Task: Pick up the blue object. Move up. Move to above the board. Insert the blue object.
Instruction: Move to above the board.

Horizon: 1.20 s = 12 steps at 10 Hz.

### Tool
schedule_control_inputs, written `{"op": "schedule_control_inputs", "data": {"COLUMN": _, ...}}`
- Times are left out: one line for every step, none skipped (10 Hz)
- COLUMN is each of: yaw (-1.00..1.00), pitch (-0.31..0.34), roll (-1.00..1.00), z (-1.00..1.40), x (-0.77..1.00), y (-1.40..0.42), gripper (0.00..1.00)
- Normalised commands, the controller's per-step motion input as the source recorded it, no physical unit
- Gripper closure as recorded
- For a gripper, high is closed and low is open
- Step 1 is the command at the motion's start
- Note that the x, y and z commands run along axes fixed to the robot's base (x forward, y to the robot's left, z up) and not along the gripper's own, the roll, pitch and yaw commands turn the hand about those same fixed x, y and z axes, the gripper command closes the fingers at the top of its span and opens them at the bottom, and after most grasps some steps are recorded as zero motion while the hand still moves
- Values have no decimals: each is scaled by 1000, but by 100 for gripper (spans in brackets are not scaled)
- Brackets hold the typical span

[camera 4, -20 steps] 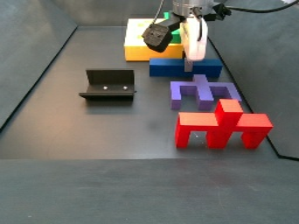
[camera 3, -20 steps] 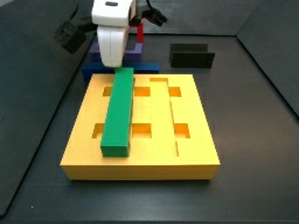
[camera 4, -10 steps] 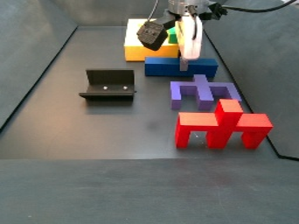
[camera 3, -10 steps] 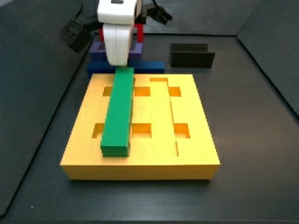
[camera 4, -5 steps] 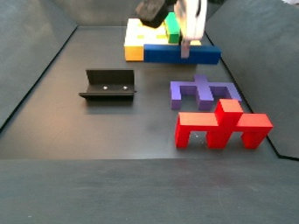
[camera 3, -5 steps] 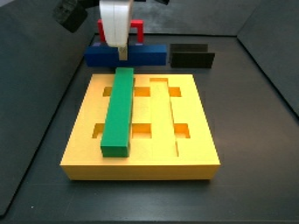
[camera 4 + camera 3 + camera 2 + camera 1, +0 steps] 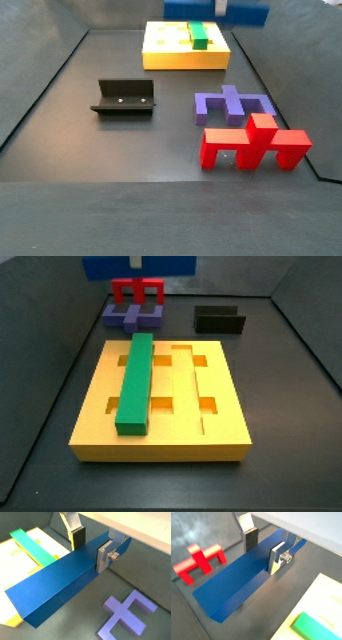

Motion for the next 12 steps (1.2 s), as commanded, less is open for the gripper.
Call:
{"op": "schedule_control_inputs", "data": {"yaw": -7, "pitch": 88, "roll": -71, "z": 1400, "x": 3, "y": -1, "gripper": 100}}
{"op": "schedule_control_inputs", "data": {"yaw": -13, "pitch": 77, "roll": -69, "z": 1400, "x": -19, "y": 6, "gripper": 100}}
{"op": "schedule_control_inputs", "data": {"yaw": -7, "pitch": 59, "roll": -76, "z": 665, "x": 2, "y": 10, "gripper": 100}}
{"op": "schedule_control_inputs", "data": {"yaw": -9, "pitch": 61, "roll": -69, "z": 199, "x": 37, "y": 14, "gripper": 100}}
{"op": "schedule_control_inputs", "data": {"yaw": 1000, "pitch": 24, "roll": -14, "z": 310, "x": 514, "y": -1400, "gripper": 100}}
{"op": "schedule_control_inputs", "data": {"yaw": 1000, "pitch": 28, "roll": 1, "z": 304, "x": 515, "y": -1400, "gripper": 100}}
{"op": "schedule_control_inputs", "data": {"yaw": 1000, "pitch": 41, "roll": 7, "z": 288, "x": 556, "y": -1400, "gripper": 100}}
{"op": "schedule_control_inputs", "data": {"yaw": 1000, "pitch": 50, "roll": 2, "z": 309, "x": 628, "y": -1400, "gripper": 100}}
{"op": "schedule_control_inputs", "data": {"yaw": 1000, "pitch": 63, "roll": 10, "z": 224, "x": 449, "y": -971, "gripper": 100}}
{"op": "schedule_control_inputs", "data": {"yaw": 1000, "pitch": 68, "roll": 17, "z": 138, "x": 302, "y": -574, "gripper": 100}}
{"op": "schedule_control_inputs", "data": {"yaw": 1000, "pitch": 69, "roll": 15, "z": 81, "x": 197, "y": -322, "gripper": 100}}
{"op": "schedule_control_inputs", "data": {"yaw": 1000, "pitch": 71, "roll": 18, "z": 56, "x": 102, "y": -180, "gripper": 100}}
